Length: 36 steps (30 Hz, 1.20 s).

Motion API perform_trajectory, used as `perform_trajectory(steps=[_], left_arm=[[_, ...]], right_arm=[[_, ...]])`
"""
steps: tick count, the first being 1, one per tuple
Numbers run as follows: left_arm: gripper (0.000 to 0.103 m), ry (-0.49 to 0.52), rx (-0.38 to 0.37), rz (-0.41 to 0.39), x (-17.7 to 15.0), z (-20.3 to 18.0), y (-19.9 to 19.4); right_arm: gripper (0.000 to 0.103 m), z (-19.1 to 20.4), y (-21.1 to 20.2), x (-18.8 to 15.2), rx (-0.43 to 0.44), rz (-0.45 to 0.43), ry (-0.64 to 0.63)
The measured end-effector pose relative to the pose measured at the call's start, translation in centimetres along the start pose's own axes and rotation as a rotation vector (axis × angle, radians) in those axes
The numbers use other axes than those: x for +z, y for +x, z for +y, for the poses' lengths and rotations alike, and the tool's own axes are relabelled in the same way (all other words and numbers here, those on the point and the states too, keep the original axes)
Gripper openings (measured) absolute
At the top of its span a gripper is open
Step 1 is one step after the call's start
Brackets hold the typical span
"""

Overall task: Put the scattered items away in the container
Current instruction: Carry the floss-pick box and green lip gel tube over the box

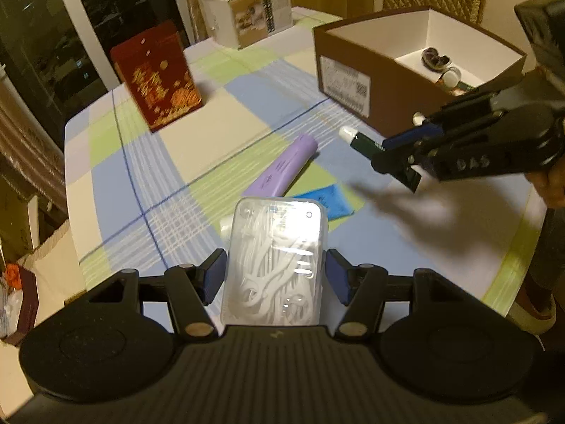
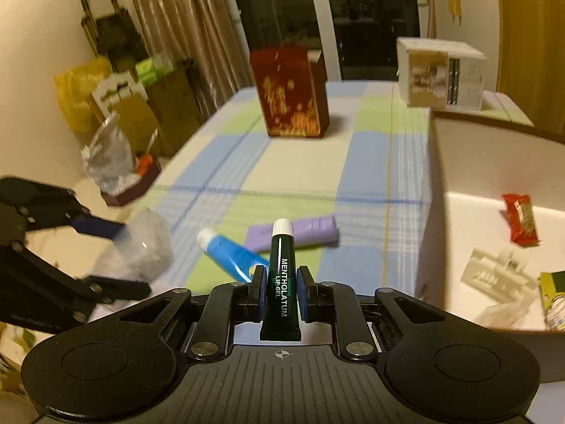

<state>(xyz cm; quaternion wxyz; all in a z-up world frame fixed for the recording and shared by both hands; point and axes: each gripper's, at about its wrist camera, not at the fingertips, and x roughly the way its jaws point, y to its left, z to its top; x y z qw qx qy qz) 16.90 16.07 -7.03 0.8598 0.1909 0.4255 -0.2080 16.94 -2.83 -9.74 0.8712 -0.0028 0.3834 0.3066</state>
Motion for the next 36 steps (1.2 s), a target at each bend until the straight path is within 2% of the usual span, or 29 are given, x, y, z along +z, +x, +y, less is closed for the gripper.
perform_trajectory(steps=[7,14,28,36], left_arm=[[0.057,0.050,-0.021,-0.051,3.4,-2.3,-0.7],[0.057,0.086,-0.047,-0.115,7.8,-4.7,-1.0],[0.057,0.121,-0.171,-0.269,18.5,-11.6,1.0],[0.057,0.090,-0.211,-0.268,22.7,-14.3,3.9]], right_arm=[[0.020,-2.6,-3.9,1.4,0.039,-0.064,0.074],[0.020,-6.0,-7.1,2.0,0.027,-0.130,0.144],[0.020,-16.1,-12.8,2.8,-0.141,-0.257,0.287],[0.020,-21.6,-14.9,2.5,-0.240,-0.289,0.357]])
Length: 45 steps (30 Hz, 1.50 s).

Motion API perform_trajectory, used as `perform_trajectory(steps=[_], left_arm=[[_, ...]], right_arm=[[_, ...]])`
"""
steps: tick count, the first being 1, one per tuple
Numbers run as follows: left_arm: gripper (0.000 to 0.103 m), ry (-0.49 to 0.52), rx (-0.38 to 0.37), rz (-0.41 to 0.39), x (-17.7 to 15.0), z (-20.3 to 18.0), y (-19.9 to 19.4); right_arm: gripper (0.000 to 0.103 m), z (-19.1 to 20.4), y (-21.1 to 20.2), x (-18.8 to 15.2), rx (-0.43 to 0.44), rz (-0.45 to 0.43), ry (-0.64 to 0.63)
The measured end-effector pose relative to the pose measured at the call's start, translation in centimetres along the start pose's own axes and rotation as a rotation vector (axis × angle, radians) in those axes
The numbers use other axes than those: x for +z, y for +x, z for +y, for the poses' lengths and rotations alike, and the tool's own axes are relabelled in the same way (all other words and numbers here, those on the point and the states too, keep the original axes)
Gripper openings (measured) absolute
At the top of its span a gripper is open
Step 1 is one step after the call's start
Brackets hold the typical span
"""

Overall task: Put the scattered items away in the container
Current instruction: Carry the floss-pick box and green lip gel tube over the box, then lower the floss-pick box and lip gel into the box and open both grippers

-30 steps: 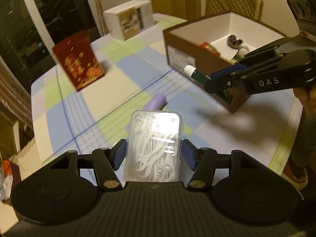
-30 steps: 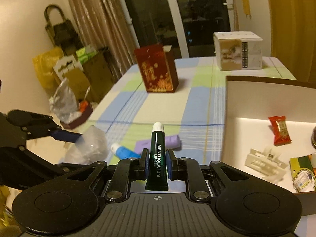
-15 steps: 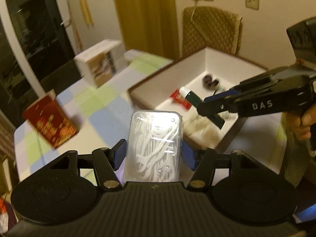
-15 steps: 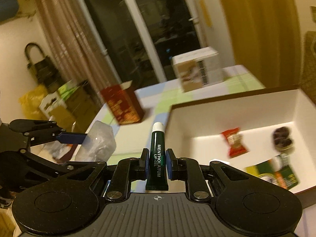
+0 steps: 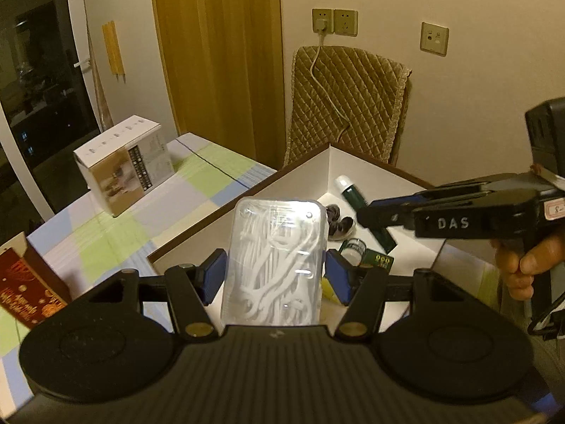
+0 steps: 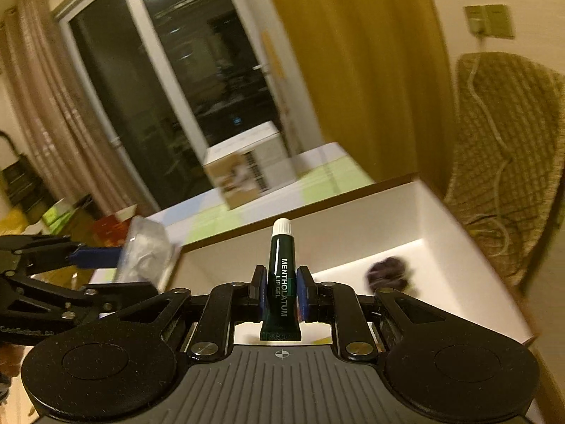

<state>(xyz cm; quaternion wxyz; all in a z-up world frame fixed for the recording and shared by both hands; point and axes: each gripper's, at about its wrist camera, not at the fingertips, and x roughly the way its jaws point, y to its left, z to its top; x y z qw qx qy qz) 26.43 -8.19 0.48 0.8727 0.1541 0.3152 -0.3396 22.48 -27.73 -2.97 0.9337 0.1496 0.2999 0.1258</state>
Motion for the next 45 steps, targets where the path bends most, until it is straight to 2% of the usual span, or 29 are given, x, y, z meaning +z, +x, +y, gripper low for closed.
perform_trajectory(steps=[5,9,14,22,30,45], left_arm=[[0.057,-0.022,0.002,0.029,0.8,0.0,2.6],[0.057,-0.025,0.010,0.063,0.9,0.1,4.4],[0.057,-0.029,0.028,0.114,0.5,0.4,6.4],[0.057,-0.038,0.057,0.182,-0.2,1.1,8.8],[0.057,-0.031,0.058,0.223,-0.8,1.0,10.6],[0.057,-0.021,0.100,0.272,-0.8,1.4,12.0]], right_arm=[[0.020,-3.6,0.5,0.8,-0.099,0.022,0.008],[0.020,-5.6,2.1,0.8,-0.186,0.087,-0.026],[0.020,-6.5,4.6,0.5,-0.265,0.208,-0.142],[0.020,-6.3,7.4,-1.3,-0.335,0.307,-0.314],[0.020,-6.2,8.6,-2.0,-0.346,0.338,-0.366],[0.021,-5.8,8.2,-1.5,-0.271,0.340,-0.292]])
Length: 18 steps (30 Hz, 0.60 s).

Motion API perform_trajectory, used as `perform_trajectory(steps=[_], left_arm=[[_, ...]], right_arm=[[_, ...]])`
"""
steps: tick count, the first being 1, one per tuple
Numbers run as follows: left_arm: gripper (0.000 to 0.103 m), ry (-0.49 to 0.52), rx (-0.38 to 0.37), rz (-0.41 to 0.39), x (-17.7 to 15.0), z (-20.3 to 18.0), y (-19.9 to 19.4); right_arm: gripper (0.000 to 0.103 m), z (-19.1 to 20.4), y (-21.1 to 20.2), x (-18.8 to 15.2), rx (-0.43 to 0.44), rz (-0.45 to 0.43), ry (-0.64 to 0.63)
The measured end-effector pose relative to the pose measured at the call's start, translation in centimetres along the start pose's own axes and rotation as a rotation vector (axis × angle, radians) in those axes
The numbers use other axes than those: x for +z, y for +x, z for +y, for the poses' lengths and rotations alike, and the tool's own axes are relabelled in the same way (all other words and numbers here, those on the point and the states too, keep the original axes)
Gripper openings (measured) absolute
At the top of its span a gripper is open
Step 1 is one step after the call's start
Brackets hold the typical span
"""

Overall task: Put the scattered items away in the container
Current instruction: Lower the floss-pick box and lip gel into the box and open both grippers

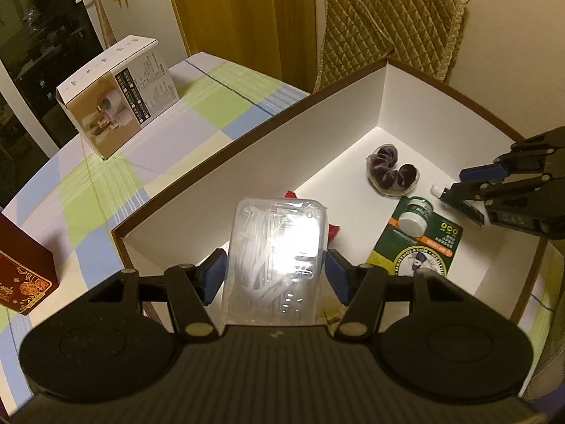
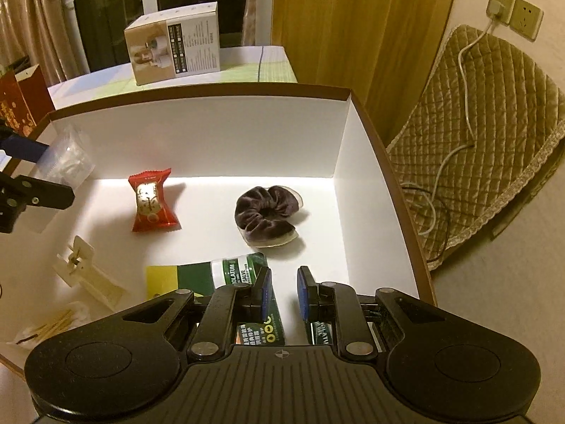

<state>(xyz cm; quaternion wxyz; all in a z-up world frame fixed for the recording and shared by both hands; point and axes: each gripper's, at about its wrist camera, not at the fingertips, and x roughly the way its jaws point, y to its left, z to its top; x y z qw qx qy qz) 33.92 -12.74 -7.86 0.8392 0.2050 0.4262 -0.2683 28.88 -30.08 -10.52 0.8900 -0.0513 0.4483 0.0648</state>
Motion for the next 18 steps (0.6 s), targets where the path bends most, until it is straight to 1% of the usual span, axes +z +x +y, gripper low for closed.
perform_trajectory(steps=[7,10,12,13,14,15,16,18], left_arm=[[0.057,-0.011,0.029,0.031,0.1,0.2,0.7],[0.058,-0.036,0.051,0.045,0.1,0.5,0.9],[0.064,-0.054,0.060,0.040,0.2,0.8,0.8],[0.065,-0.057,0.064,0.037,0.2,0.8,0.7],[0.065,-0.056,0.068,0.035,0.2,0.8,0.6],[0.066,-0.052,0.072,0.034,0.3,0.7,0.5],[0.066,-0.048,0.075,0.034,0.3,0.7,0.4],[0.068,-0.046,0.078,0.030,0.2,0.6,0.2]], right_arm=[[0.021,0.0,-0.1,0.0,0.004,-0.007,0.009],[0.021,0.0,-0.1,0.0,0.007,-0.011,0.011],[0.021,0.0,-0.2,0.0,0.007,-0.013,0.013],[0.028,-0.1,-0.2,0.0,0.008,-0.014,0.014],[0.043,0.0,-0.2,0.0,0.010,-0.017,0.017],[0.060,0.0,-0.4,0.0,0.027,-0.031,0.023],[0.069,0.1,-0.7,0.0,0.049,-0.044,0.030],[0.070,0.4,-1.0,0.1,0.041,-0.063,0.021]])
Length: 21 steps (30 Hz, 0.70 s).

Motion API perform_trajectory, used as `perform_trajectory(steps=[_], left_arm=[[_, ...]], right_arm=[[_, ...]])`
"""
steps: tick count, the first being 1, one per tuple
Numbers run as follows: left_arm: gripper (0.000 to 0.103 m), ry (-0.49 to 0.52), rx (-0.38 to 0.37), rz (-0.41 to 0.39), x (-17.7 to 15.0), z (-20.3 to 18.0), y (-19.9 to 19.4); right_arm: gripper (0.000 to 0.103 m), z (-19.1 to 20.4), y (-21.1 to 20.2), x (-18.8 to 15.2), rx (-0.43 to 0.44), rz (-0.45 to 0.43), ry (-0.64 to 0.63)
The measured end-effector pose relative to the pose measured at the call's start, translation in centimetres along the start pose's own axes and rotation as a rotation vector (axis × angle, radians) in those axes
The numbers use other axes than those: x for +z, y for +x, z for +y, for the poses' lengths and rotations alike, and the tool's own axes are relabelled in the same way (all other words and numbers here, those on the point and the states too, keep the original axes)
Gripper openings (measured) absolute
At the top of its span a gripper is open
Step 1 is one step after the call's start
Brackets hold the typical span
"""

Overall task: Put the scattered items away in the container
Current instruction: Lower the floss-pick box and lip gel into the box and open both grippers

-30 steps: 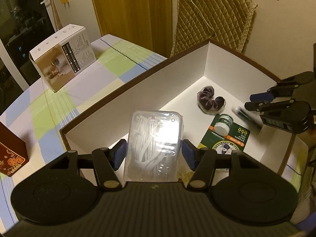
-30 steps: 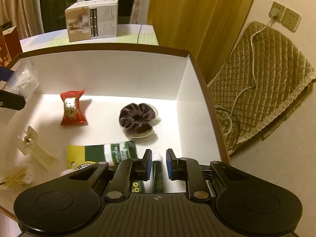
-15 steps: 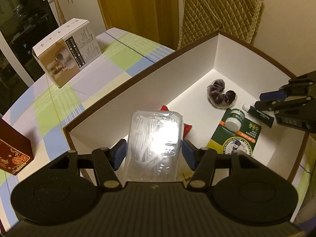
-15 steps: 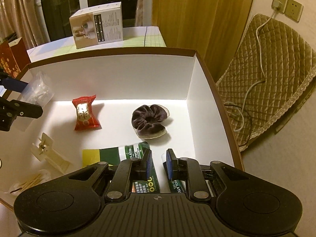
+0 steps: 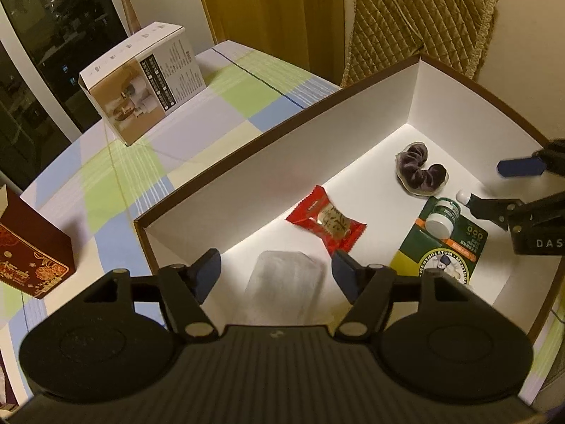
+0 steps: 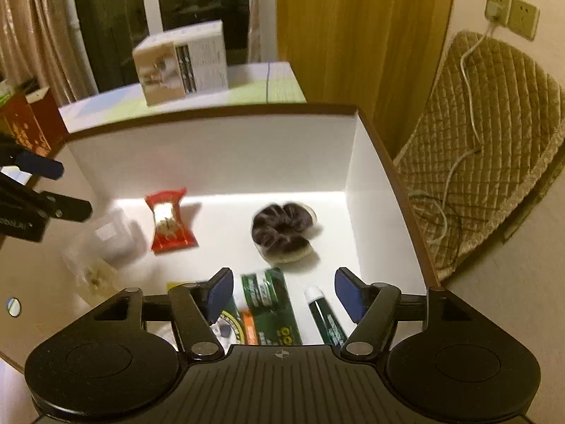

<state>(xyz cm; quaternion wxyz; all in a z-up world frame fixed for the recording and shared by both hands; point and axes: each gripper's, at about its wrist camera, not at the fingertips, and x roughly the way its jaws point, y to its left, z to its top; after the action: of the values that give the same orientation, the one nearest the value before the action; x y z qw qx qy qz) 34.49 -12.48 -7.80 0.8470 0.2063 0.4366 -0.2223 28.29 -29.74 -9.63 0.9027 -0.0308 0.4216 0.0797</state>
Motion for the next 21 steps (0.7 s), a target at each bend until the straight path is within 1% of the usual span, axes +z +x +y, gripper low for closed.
perform_trajectory(steps=[3,9,11,12,13,14,16,21], left_arm=[[0.069,-0.023,0.001,-0.001,-0.2,0.2,-0.4],[0.078,-0.078,0.017,-0.014,-0.5,0.5,-1.9],[0.080,-0.102,0.020,-0.024,-0.7,0.6,-2.5],[0.081,-0.116,0.020,-0.031,-0.8,0.7,-2.9],[0.082,-0.132,0.022,-0.039,-0.9,0.7,-3.4],[0.083,-0.152,0.023,-0.050,-1.0,0.8,-3.9],[0.085,-0.185,0.023,-0.076,-1.2,0.8,-4.9],[0.089,-0.228,0.057,-0.115,-2.0,0.7,-7.3]], right_arm=[[0.070,0.1,0.0,0.0,-0.009,0.000,-0.011],[0.070,0.2,-0.4,-0.1,-0.009,-0.009,-0.010],[0.071,0.2,-0.5,-0.2,-0.011,-0.012,-0.016],[0.081,0.3,-0.6,-0.2,-0.011,-0.018,-0.017],[0.093,0.3,-0.9,-0.2,-0.013,-0.035,-0.015],[0.096,0.4,-1.3,-0.2,-0.011,-0.060,-0.014],[0.096,0.5,-1.9,-0.2,0.006,-0.086,-0.015],[0.096,1.0,-2.6,-0.4,0.015,-0.095,-0.035]])
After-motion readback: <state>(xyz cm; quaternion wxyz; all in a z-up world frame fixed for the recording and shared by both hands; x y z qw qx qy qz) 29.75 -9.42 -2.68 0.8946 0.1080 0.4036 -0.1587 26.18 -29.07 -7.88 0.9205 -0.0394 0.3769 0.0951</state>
